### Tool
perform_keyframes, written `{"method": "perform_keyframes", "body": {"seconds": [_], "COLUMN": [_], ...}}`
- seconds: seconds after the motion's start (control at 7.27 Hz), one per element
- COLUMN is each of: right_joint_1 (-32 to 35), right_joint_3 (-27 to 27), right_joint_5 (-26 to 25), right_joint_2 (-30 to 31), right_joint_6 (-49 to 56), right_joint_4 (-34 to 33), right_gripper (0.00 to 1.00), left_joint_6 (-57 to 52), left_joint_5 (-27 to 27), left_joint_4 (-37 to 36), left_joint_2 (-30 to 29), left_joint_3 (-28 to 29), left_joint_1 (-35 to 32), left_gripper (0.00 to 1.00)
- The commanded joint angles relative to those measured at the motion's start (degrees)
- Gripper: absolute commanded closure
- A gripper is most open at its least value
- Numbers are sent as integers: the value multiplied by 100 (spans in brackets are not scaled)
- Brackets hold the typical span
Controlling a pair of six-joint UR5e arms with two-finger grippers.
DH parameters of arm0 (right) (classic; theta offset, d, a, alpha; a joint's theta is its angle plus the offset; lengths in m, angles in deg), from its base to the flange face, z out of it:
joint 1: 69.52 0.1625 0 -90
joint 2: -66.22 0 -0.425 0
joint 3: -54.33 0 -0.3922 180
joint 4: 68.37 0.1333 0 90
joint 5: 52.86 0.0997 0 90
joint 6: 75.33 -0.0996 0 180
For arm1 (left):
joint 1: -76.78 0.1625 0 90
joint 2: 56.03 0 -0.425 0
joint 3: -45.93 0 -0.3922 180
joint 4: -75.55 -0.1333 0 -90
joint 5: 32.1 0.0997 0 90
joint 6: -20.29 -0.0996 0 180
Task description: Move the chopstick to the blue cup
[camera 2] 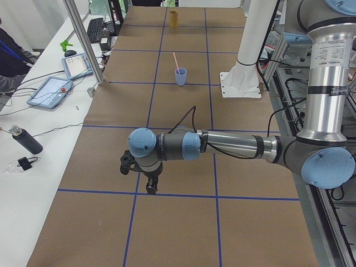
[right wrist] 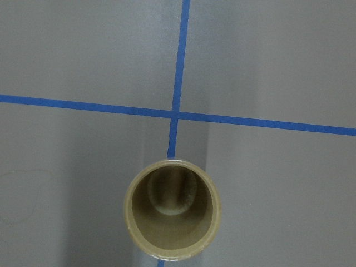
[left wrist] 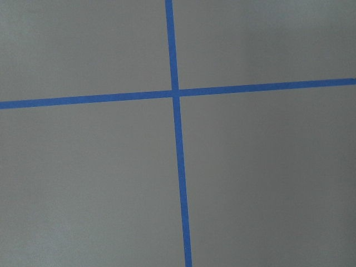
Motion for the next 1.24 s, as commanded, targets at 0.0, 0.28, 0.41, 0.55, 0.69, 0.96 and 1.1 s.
{"method": "perform_keyframes", "body": {"seconds": [0.0, 0.28, 0.41, 0.55, 0.69, 0.96, 1.1], "right_joint_1": [0, 0, 0, 0, 0, 0, 0], "right_joint_3": [-18, -18, -44, -62, -62, -62, -62], "right_joint_5": [2, 2, 11, 55, 99, 99, 108], "right_joint_2": [0, 0, -8, 0, -8, -17, -17], "right_joint_6": [0, -9, 0, -9, -9, -9, -9], "right_joint_4": [46, 73, 64, 64, 73, 73, 73], "right_gripper": [0, 0, 0, 0, 0, 0, 0], "left_joint_6": [0, 0, 0, 0, 0, 0, 0], "left_joint_5": [0, 0, 9, 9, 9, 9, 9], "left_joint_4": [0, 0, 0, 0, 0, 0, 0], "left_joint_2": [-3, 6, 6, 6, 14, 6, 14], "left_joint_3": [-15, -33, -41, -33, -41, -41, -41], "left_joint_1": [-6, -50, -50, -59, -59, -103, -103], "left_gripper": [1, 1, 1, 1, 1, 1, 1]}}
